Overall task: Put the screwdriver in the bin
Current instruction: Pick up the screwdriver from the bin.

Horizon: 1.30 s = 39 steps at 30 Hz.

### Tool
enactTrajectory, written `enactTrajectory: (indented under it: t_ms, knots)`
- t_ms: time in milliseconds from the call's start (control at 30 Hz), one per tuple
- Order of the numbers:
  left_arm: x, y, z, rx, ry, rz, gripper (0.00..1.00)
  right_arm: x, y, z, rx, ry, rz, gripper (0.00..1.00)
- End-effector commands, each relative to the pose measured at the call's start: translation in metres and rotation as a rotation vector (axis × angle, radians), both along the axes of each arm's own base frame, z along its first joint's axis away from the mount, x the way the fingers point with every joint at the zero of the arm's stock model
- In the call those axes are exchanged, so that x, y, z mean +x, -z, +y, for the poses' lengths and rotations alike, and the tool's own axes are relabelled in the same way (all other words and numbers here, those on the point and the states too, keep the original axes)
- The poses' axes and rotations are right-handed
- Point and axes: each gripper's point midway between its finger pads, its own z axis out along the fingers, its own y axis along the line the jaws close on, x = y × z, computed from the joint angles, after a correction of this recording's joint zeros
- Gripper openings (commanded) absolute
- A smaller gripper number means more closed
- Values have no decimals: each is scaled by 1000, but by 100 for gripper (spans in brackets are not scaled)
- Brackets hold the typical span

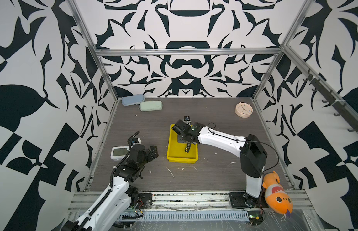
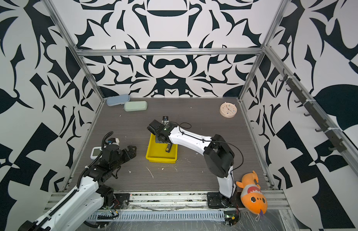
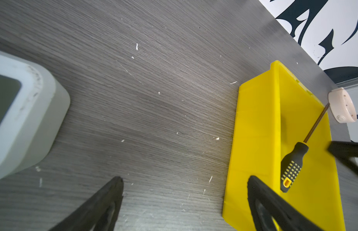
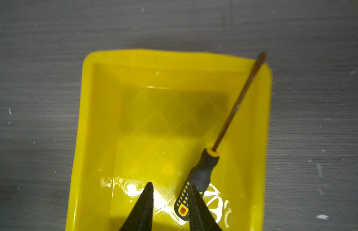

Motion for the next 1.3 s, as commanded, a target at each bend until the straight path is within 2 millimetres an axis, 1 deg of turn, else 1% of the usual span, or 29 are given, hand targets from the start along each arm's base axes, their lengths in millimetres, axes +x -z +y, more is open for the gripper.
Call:
enactTrajectory:
  t_ms: [0, 133, 233, 300, 400, 600, 667, 800, 867, 1000, 1100, 1167, 1267]
  knots:
    - [2, -6, -1, -8, 3, -17, 99, 5, -5, -25, -112, 77, -35, 34]
    - [1, -7, -1, -13, 3, -24, 99, 7, 10, -20, -130, 86, 0, 35]
    - [1, -7, -1, -13, 2, -26, 99, 7, 17, -23, -161, 116, 16, 36]
    - [1, -7, -1, -12, 2, -26, 99, 5, 24, -26, -174, 143, 31, 39]
    - [1, -7, -1, -12, 0, -28, 99, 3, 37, -28, -184, 165, 52, 41]
    - [1, -7, -1, -14, 3, -26, 99, 5, 61, -25, -194, 180, 72, 41]
    - [1, -7, -1, -14, 3, -28, 99, 4, 65, -24, -189, 189, 80, 38]
    - [0, -8, -1, -16, 4, -32, 99, 1, 60, -26, -168, 214, 75, 22]
    - [0, -9, -1, -17, 3, -36, 99, 1, 54, -28, -160, 219, 68, 18]
    - [0, -9, -1, -17, 1, -40, 99, -2, 40, -32, -148, 220, 56, 6]
    - [0, -9, 0, -17, 0, -40, 99, -4, 26, -30, -122, 205, 47, 2]
    - [0, -9, -1, -18, 0, -40, 99, -5, 16, -26, -107, 185, 43, 0]
    - [0, -9, -1, -18, 1, -39, 99, -10, 9, -17, -90, 144, 62, 0]
